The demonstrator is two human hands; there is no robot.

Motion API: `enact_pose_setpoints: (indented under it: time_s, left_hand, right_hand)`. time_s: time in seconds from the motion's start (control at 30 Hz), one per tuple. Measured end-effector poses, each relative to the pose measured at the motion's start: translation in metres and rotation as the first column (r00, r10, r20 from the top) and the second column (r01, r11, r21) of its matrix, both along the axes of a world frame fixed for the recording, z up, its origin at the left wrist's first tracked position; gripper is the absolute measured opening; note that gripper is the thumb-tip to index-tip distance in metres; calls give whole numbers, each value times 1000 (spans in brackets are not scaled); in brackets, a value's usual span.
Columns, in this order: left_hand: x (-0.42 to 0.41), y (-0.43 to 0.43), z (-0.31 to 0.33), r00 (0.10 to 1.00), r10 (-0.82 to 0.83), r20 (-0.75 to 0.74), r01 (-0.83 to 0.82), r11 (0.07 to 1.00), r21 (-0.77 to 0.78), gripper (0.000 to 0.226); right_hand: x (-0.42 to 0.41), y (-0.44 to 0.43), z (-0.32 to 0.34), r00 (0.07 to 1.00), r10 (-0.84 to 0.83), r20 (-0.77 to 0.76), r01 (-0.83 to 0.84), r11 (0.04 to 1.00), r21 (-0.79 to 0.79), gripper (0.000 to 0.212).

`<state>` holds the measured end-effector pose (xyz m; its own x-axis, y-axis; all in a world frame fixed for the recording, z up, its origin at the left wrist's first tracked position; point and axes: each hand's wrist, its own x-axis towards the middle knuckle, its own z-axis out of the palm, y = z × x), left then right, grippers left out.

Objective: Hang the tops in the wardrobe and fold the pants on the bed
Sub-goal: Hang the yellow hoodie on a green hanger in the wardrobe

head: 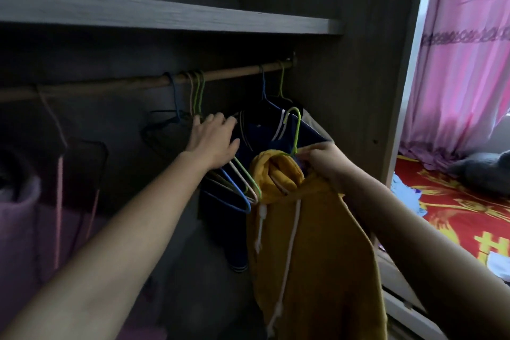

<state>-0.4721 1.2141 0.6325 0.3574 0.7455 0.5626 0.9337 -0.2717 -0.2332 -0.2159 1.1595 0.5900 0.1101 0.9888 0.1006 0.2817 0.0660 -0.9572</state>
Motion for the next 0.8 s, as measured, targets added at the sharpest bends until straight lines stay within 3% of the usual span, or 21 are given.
enact_pose_setpoints:
  time_s: [0.1,0.23,0.37,0.43,0.5,0.57,0.6,0.67,0.8]
  left_hand:
    - [-9,12,24,994,104,44,-107,992,62,82]
    - [-19,31,56,979,205,15,-205,964,171,113]
    - [-18,50,70,940,326,105,-339,928,153,109]
    - [-17,55,70,923,362,132,-380,913,147,106]
    - [-20,56,68,913,398,94,-409,899,160,109]
    - [-28,57,66,902,429,49,-431,884,183,114]
    - [-31,58,66,900,435,36,-433,880,197,116]
    - [-38,58,65,902,430,32,-426,878,220,119]
    - [-42,57,61,908,417,35,-414,881,229,121]
  right_hand:
    - [-13,28,37,985,106,-138,-105,994,15,14]
    - [-29,63,84,970,182,-163,-164,979,120,16]
    - [-49,102,110,962,250,-114,-220,949,227,9]
    - [-60,125,108,967,240,-84,-218,953,211,18]
    - [-70,146,97,972,235,-13,-230,960,157,26]
    - [-74,162,82,965,259,31,-260,961,94,15]
    - [-74,168,77,964,266,24,-267,960,80,21]
    - [-75,181,71,967,255,8,-255,962,100,34]
    - [-76,188,64,967,234,99,-249,949,191,37]
